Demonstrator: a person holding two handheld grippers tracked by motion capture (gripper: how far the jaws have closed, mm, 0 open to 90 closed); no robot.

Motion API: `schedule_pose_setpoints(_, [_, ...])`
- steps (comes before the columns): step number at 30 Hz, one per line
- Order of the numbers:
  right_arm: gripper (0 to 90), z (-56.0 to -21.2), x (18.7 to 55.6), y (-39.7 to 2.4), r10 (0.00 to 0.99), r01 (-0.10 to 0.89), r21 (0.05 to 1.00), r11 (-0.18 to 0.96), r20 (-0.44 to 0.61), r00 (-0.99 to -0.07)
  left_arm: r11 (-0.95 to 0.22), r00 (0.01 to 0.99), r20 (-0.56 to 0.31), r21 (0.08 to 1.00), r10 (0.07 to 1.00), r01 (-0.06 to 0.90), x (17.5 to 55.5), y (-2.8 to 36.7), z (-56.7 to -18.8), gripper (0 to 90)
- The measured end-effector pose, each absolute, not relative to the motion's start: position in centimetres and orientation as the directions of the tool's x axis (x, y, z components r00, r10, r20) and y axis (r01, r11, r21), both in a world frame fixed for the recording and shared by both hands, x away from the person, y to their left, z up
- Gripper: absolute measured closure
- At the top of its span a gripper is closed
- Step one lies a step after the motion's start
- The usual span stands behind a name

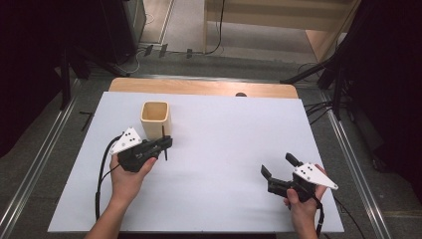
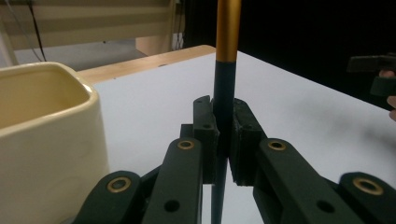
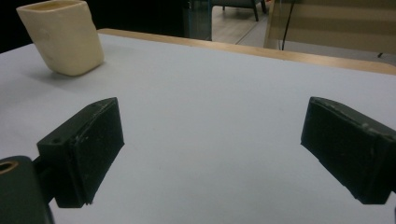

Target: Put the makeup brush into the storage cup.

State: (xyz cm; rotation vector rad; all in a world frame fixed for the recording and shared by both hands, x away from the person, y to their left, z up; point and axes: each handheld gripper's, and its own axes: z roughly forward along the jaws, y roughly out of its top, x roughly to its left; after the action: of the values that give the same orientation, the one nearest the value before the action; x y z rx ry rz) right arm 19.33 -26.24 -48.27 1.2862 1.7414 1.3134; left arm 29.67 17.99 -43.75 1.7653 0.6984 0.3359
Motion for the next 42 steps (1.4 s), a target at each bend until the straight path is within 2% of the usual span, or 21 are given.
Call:
schedule_pose_setpoints(18, [6.5,-49.7,17.9,-28.7,0.937,0.366,0.93,0.032,0.099,-0.335,-0.142,0.761,-0.097,0.96,0.642,0.241,31.4,18.4,-41.0,84.4])
schedule_pose_setpoints(35, [7.0,-50.2,18.2,-29.0,0.936,0.369,0.928,0.039,0.096,-0.34,-0.106,0.733,-0.084,0.972,0.675,0.209,33.8,18.9,-39.1,84.4])
schedule_pose_setpoints(42, [11.2,-50.4,18.3,-28.7,0.944,0.377,0.924,0.057,0.073,-0.321,-0.094,0.728,-0.089,0.974,0.68,0.207,34.8,18.8,-38.8,84.4])
